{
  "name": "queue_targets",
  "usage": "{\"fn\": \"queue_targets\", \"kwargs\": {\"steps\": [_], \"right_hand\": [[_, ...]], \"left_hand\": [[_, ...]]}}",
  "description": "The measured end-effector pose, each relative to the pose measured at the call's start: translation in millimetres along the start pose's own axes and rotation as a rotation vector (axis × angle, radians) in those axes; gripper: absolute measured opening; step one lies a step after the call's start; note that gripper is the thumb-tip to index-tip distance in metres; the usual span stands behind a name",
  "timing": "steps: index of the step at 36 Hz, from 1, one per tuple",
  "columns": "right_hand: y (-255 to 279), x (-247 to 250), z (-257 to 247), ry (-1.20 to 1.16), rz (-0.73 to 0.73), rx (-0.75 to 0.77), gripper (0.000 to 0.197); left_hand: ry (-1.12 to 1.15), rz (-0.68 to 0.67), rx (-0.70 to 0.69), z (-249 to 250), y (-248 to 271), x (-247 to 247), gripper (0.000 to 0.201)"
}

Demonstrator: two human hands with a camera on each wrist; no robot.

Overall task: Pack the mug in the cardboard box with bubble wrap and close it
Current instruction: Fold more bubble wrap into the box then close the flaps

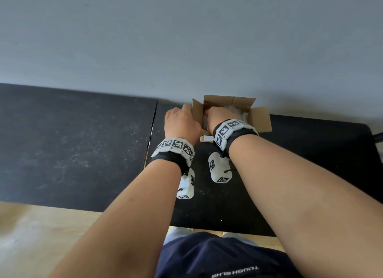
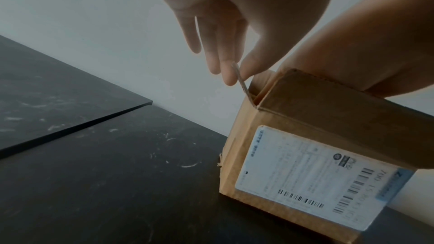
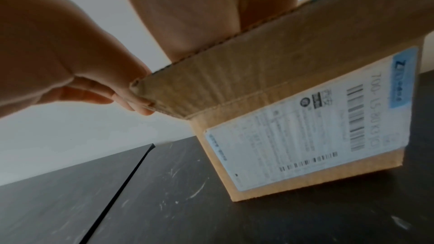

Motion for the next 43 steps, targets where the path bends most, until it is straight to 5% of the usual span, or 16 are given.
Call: {"fn": "queue_targets", "kwargs": {"steps": [12,25,31,38,43], "right_hand": [[-9.4,-7.0,0.3,0.097,0.001,0.017,0.023],[16.0,8.0,10.5,-0.243,0.023,0.072,0.027],[30.7,31.8,40.7,-0.391,0.228,0.029,0.051],[65.6,60.1,97.8,-0.336,0.595,-0.093,0.04],[77.5,53.9,130.5,-0.386,0.554,-0.279,0.046]], "left_hand": [[-0.026,0.002,-0.038,-4.9,0.4,-1.8,0.04],[-0.06,-0.013,-0.055,1.4,4.5,-0.1,0.035],[-0.071,0.003,-0.065,14.1,7.1,6.2,0.029],[-0.022,-0.004,-0.046,32.4,13.5,9.4,0.034],[0.134,-0.045,0.09,28.9,23.2,4.1,0.04]]}}
Point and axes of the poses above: each hand's wrist, its own y-axis away from the middle knuckle, its own x-axis out of the back of the hand, z = x × y, the point moved 7 cm from there along -y, towards the middle knuckle, and after that the axes turned 15 degrees about -y, right-handed, at the moved point
